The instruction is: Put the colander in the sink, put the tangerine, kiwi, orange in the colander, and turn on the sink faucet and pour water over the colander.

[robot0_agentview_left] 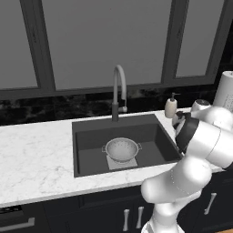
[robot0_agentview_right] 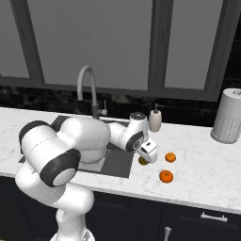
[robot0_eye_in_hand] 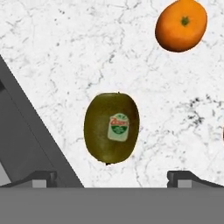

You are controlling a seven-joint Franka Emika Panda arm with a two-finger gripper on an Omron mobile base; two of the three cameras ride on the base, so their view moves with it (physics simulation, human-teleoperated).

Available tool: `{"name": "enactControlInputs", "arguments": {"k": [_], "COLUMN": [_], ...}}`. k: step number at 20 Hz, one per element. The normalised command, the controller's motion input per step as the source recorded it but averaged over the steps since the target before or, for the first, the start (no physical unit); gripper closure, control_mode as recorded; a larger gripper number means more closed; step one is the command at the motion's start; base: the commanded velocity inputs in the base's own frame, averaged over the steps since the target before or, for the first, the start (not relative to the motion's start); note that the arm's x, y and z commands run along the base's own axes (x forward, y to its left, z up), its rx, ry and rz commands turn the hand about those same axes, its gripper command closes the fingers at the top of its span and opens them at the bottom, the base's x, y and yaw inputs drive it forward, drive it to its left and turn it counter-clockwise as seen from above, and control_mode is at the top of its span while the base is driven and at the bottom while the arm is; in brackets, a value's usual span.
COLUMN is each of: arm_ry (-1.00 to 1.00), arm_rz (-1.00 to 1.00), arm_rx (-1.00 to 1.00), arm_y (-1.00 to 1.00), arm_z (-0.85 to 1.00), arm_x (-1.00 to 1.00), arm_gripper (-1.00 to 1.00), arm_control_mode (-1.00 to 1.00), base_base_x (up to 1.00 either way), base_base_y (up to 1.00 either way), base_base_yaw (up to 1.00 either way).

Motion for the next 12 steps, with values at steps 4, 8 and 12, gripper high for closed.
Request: {"name": "enactControlInputs", "arguments": {"k": [4, 8, 12], "arm_ry": [0.00, 0.00, 0.00], "arm_rz": [0.00, 0.00, 0.00], "arm_rx": [0.00, 0.00, 0.00], "arm_y": [-0.06, -0.12, -0.05], "arm_z": [-0.09, -0.18, -0.19], "arm_x": [0.20, 0.18, 0.01], "arm_gripper": [-1.00, -1.00, -1.00], "arm_control_mode": [-1.00, -1.00, -1.00], "base_base_x": [0.00, 0.00, 0.00], "base_base_y": [0.00, 0.00, 0.00], "base_base_yaw": [0.00, 0.00, 0.00]}}
